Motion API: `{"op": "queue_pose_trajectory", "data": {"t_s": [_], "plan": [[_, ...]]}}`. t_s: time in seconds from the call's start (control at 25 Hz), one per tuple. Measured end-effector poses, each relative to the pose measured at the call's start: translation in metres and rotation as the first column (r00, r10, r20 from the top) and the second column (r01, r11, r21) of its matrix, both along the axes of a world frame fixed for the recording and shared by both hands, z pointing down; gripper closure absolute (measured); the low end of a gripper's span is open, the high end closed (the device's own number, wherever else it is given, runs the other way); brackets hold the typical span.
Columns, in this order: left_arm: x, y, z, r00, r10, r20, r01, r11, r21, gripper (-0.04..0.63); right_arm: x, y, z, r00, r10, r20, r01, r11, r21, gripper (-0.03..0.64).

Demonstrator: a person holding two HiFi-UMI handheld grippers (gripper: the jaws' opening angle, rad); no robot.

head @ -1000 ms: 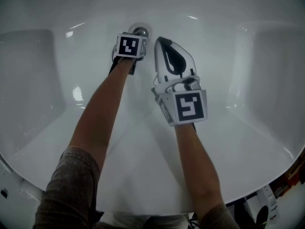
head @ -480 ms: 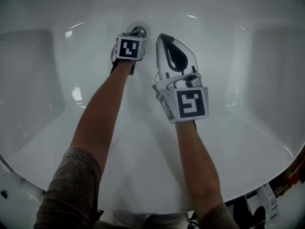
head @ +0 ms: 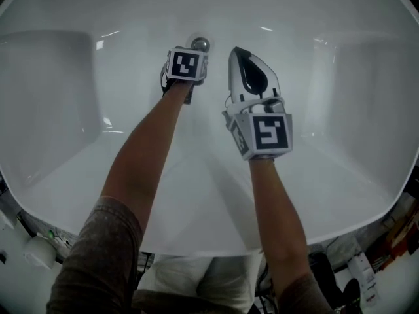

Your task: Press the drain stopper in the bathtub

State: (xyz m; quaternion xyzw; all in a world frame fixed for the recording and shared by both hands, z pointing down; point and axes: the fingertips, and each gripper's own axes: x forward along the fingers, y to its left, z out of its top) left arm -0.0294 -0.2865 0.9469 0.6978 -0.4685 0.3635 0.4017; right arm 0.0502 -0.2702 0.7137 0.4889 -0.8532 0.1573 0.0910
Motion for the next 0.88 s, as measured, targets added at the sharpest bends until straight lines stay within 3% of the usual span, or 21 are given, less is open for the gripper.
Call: {"op": "queue_pose_trajectory", "data": {"t_s": [0.52, 0.88], "plan": [[-0.003, 0.031, -0.184, 0.997, -0.041, -0.058, 0.040, 0.999, -0.018, 0.594, -0.018, 0.030, -0.151, 0.998, -0.041, -0.048, 0.042, 0.999, 0.015, 0.617], [-0.019, 0.047, -0.313, 0.994, -0.069, -0.089, 0.072, 0.997, 0.035, 0.594, -0.014, 0.055, -0.243, 0.998, 0.005, -0.064, -0.004, 1.000, 0.014, 0.617]]}}
